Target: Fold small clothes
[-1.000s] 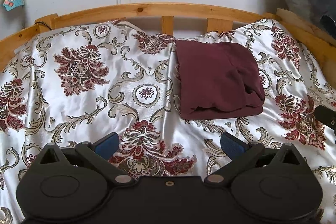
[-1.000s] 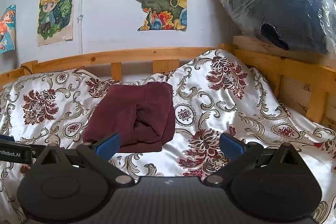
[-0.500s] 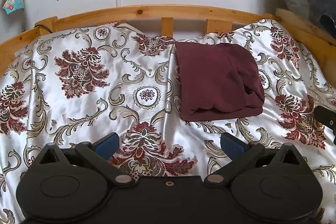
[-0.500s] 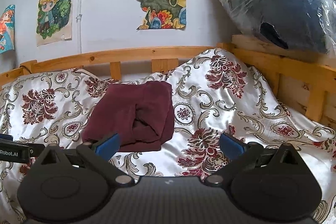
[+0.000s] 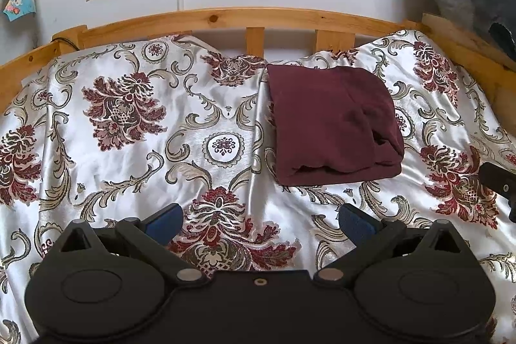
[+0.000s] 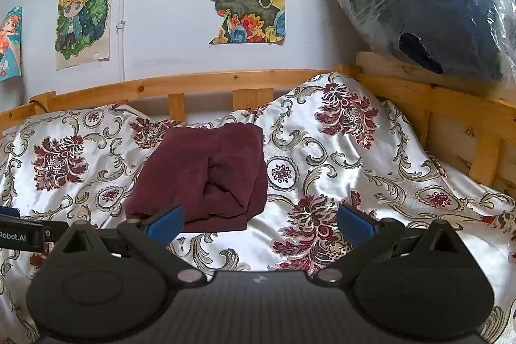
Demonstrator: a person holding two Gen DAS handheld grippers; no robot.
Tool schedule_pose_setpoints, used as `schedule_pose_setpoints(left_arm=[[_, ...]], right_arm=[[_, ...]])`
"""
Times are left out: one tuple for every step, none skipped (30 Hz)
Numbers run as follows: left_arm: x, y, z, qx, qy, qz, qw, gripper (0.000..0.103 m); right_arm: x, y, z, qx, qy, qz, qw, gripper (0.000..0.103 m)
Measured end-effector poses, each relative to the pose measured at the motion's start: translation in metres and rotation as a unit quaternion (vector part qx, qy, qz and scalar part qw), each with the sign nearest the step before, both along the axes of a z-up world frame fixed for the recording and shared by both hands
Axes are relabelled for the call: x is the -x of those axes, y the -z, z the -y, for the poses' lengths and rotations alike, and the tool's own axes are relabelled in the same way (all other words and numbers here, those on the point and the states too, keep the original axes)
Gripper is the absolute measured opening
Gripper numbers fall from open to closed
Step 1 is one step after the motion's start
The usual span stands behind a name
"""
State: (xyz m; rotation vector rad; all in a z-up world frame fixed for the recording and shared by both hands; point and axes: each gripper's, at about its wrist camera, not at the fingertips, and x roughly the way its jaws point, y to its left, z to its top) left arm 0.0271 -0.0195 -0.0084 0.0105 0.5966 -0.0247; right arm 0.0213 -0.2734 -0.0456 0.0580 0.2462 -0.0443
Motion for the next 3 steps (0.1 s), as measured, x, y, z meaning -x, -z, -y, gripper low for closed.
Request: schedule_pose_setpoints(left_arm=[[0.0002, 0.0, 0.0, 0.0, 0.001, 0.001, 1.0, 0.102], [0.0003, -0.0001, 0.0003, -0.001, 0.001, 0.001, 1.0, 0.102], [0.0003, -0.0002, 0.0007, -0.001, 0.001, 0.001, 1.0, 0.102]], right_arm=[[0.0, 0.0, 0.0, 0.0, 0.0, 0.0, 1.0, 0.103], [0.0002, 0.0, -0.0003, 0.001, 0.0, 0.0, 1.0, 0.103], [0.0001, 0.0001, -0.0004, 0.001, -0.001, 0.0, 1.0, 0.103]])
